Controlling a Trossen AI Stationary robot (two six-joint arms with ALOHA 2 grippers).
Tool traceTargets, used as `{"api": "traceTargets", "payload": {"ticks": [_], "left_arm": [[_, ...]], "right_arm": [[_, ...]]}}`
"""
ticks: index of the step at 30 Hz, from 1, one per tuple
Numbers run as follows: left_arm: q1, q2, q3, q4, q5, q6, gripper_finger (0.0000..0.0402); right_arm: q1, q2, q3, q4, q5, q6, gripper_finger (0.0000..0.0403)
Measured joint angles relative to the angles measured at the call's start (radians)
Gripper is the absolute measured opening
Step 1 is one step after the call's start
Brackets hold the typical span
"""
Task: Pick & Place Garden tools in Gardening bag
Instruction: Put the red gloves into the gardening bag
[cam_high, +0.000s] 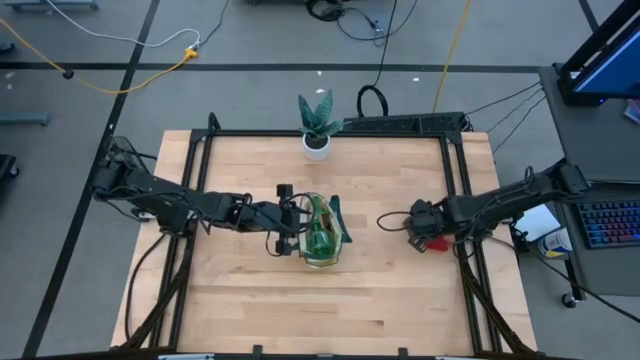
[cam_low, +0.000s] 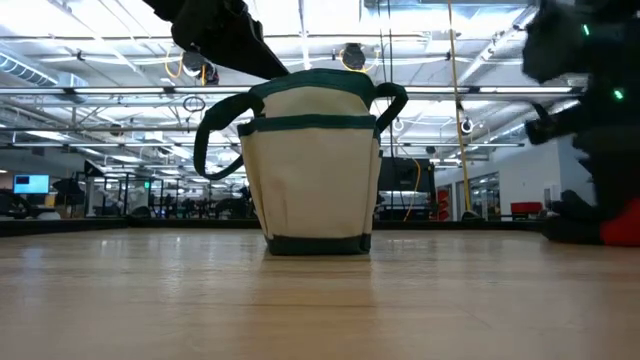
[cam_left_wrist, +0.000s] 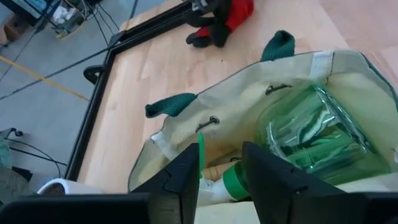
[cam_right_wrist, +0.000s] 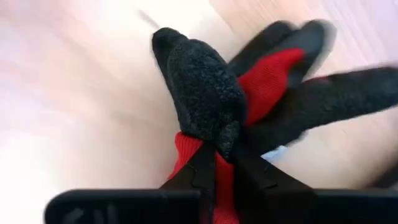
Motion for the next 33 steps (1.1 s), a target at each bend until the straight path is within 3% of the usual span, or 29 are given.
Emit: {"api": "traceTargets", "payload": {"ticks": [7, 19, 27, 33], "left_arm": [[0.000, 0.000, 0.000, -0.037, 0.000, -0.043, 0.0129], [0.000, 0.000, 0.000, -0.063, 0.000, -0.089, 0.0129], [0.000, 0.000, 0.000, -0.072, 0.000, -0.135, 0.0129], [0.000, 0.000, 0.000, -0.081, 0.000, -0.137, 0.0129]], "right_arm": [[0.000, -0.003, 0.087, 0.103, 0.054, -0.112, 0.0019], [0.000, -0.027, 0.098, 0.434, 0.153, -0.341, 0.0022], [-0.001, -0.110, 0.098, 0.649, 0.194, -0.562, 0.0019], [-0.001, -0.164, 0.099, 0.824, 0.295, -0.744, 0.0020]]}}
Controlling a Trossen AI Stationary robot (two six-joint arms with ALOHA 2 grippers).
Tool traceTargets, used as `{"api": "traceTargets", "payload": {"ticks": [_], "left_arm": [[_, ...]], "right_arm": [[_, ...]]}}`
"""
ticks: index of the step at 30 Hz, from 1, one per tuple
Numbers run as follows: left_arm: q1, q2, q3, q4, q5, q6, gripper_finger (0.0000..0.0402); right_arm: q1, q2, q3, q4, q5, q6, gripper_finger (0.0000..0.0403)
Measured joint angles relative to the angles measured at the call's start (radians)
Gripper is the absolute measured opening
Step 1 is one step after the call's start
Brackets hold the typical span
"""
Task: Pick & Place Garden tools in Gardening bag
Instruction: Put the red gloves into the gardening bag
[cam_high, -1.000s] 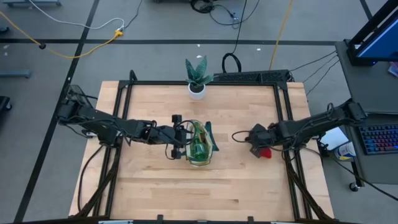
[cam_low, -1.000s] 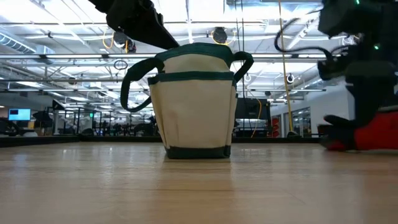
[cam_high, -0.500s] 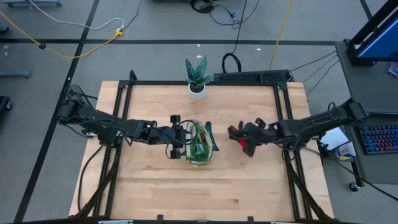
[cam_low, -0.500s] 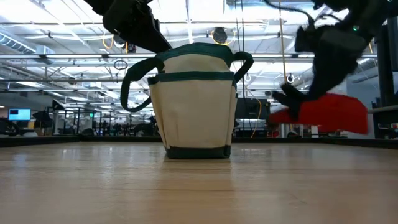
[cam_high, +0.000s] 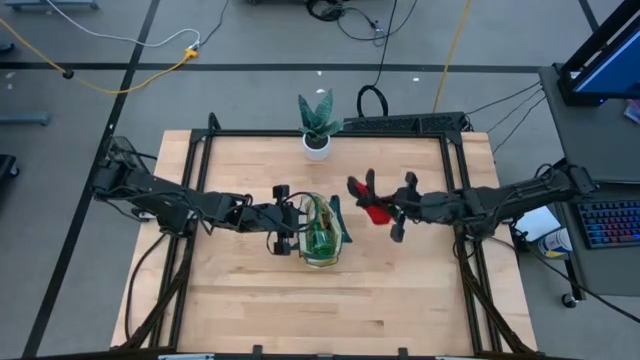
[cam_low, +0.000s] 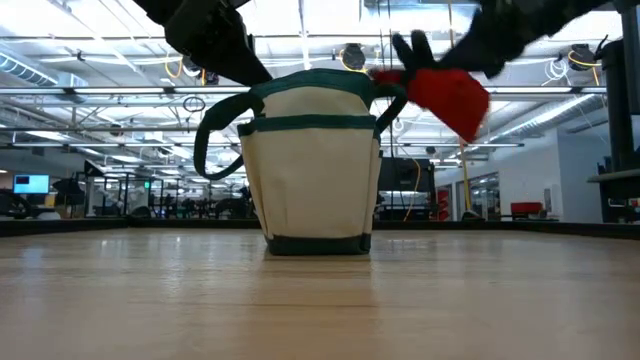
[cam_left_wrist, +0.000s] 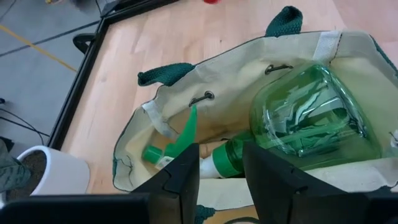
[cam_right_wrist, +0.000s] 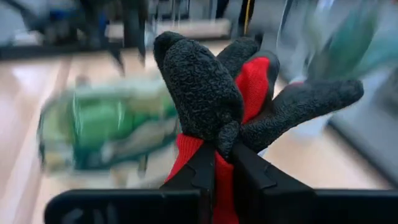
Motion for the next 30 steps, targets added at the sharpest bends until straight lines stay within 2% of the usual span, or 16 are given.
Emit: {"api": "traceTargets", "payload": {"ticks": [5, 9, 13, 18, 26, 30], "left_arm": [[0.000, 0.000, 0.000, -0.028, 0.002, 0.080, 0.0129], [-0.007, 0.000, 0.000, -0.118, -0.017, 0.139, 0.0129], [-0.025, 0.000, 0.000, -0.178, -0.092, 0.146, 0.0129], [-0.049, 0.000, 0.000, -0.185, -0.143, 0.240, 0.0129], [-0.053, 0.000, 0.000, -0.185, -0.143, 0.389, 0.0129], [-0.051, 0.018, 0.000, -0.165, -0.142, 0.414, 0.0129]], "right_arm": [[-0.007, 0.000, 0.000, 0.281, 0.043, -0.188, 0.0020], [-0.029, 0.038, 0.002, 0.456, -0.030, -0.291, 0.0020], [-0.065, 0.098, 0.002, 0.525, -0.105, -0.291, 0.0020], [-0.107, 0.183, 0.002, 0.619, -0.117, -0.294, 0.0020], [-0.157, 0.318, 0.001, 0.857, -0.222, -0.291, 0.0020], [-0.166, 0.385, 0.001, 0.954, -0.226, -0.291, 0.0020]]}}
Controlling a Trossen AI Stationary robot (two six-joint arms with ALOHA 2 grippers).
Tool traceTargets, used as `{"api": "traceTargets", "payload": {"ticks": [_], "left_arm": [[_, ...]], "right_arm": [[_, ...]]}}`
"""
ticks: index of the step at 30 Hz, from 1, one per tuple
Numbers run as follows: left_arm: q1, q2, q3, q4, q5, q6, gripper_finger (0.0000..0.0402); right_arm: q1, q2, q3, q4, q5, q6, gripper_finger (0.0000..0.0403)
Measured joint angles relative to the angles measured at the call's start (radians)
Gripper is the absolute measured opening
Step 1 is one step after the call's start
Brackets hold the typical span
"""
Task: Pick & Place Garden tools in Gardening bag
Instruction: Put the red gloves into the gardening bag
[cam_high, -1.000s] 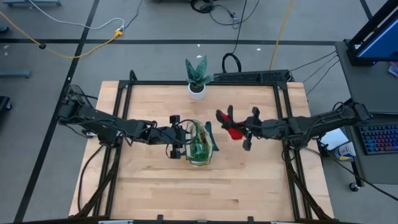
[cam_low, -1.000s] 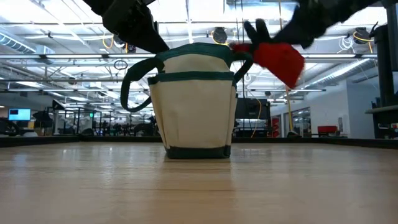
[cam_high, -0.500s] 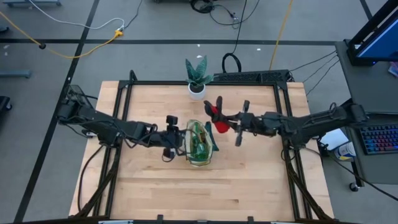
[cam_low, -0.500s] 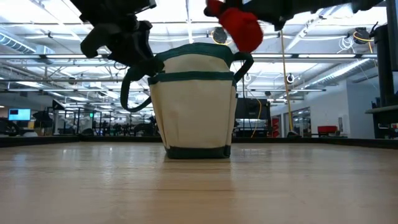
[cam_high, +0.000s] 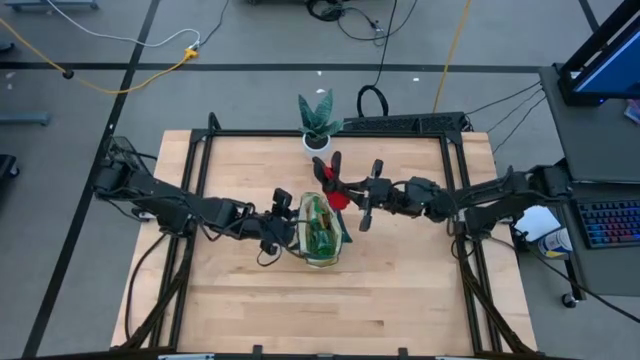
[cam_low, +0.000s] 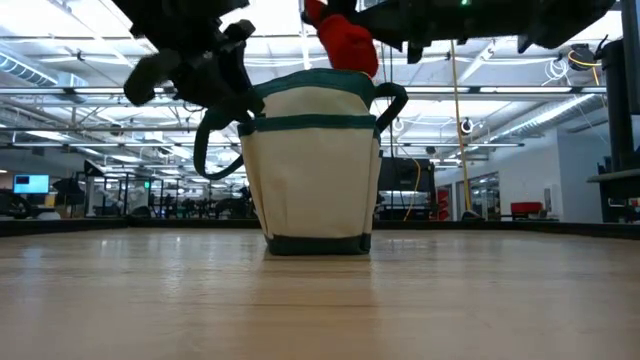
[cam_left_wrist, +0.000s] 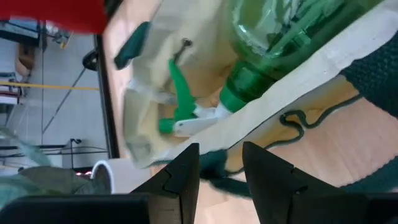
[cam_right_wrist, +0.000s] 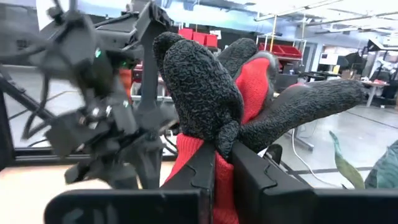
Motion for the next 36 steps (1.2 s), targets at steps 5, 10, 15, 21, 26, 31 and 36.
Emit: {"api": "traceTargets", "payload": {"ticks": [5, 10, 15, 21, 26, 31, 36], "left_arm": [[-0.006, 0.048, 0.001, 0.045, -0.005, 0.057, 0.0129], [-0.017, 0.078, 0.002, 0.108, -0.015, 0.123, 0.0129], [-0.022, 0.079, 0.000, 0.105, -0.017, 0.133, 0.0128], [-0.022, 0.079, 0.000, 0.107, -0.017, 0.159, 0.0074], [-0.019, 0.079, 0.000, 0.109, -0.014, 0.161, 0.0008], [-0.021, 0.079, -0.001, 0.136, -0.015, 0.210, 0.0008], [-0.021, 0.079, 0.000, 0.151, -0.020, 0.216, 0.0008]], "right_arm": [[-0.009, 0.079, 0.000, 0.139, 0.005, 0.030, 0.0020], [-0.012, 0.157, 0.000, 0.241, 0.004, 0.054, 0.0020], [-0.022, 0.217, 0.000, 0.310, -0.004, 0.074, 0.0020], [-0.035, 0.240, 0.000, 0.323, -0.021, 0.132, 0.0020], [-0.036, 0.239, 0.000, 0.322, -0.053, 0.140, 0.0020], [-0.035, 0.240, 0.023, 0.302, -0.079, 0.133, 0.0020], [-0.035, 0.240, 0.087, 0.183, -0.101, 0.132, 0.0020]]}}
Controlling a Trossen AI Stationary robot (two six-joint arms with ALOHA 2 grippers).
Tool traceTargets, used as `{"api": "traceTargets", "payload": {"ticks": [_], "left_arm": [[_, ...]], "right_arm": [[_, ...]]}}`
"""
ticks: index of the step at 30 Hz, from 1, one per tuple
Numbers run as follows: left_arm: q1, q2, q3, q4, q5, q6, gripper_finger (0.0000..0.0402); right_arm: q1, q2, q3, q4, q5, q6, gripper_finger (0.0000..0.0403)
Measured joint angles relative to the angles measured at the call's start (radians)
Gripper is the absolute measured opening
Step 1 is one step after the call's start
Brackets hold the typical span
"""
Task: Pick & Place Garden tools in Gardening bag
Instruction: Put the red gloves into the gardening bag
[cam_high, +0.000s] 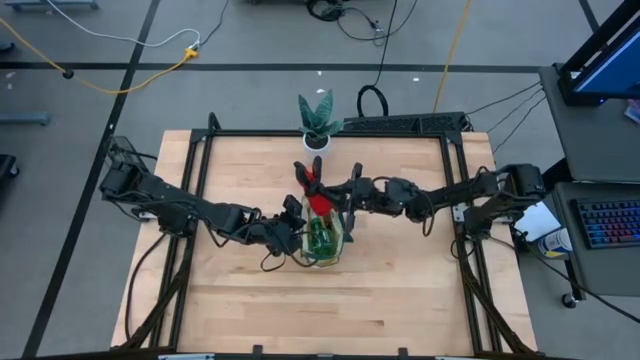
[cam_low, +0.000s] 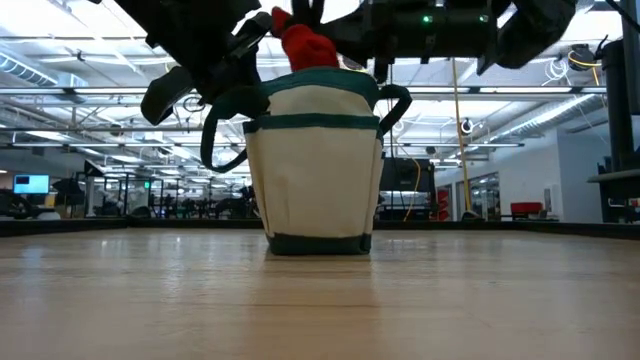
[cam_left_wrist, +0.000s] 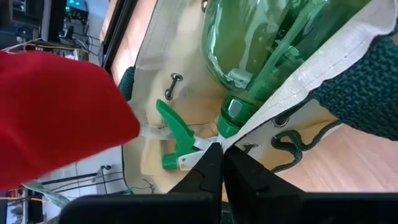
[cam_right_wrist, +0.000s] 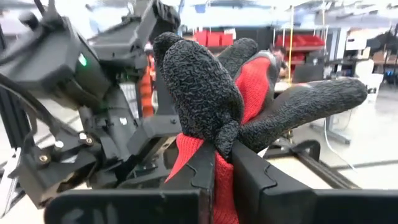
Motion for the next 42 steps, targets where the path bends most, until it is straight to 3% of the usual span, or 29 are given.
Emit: {"api": "traceTargets", "payload": {"ticks": [6, 13, 23, 33, 42], "left_arm": [[-0.001, 0.000, 0.000, 0.013, -0.005, -0.005, 0.0007], [-0.017, 0.000, 0.000, 0.021, -0.017, -0.008, 0.0007], [-0.069, 0.000, 0.000, -0.055, -0.158, -0.049, 0.0005], [-0.081, 0.000, 0.000, -0.134, -0.202, -0.158, 0.0004], [-0.081, 0.000, 0.000, -0.143, -0.226, -0.174, 0.0007]], "right_arm": [[0.000, 0.022, 0.065, -0.181, 0.002, 0.022, 0.0020], [0.000, 0.109, 0.065, -0.131, 0.003, 0.026, 0.0020], [-0.002, 0.195, 0.065, -0.115, 0.004, 0.026, 0.0026], [0.000, 0.196, 0.067, -0.253, -0.001, 0.048, 0.0028], [-0.001, 0.185, 0.069, -0.399, -0.097, 0.017, 0.0027]]}}
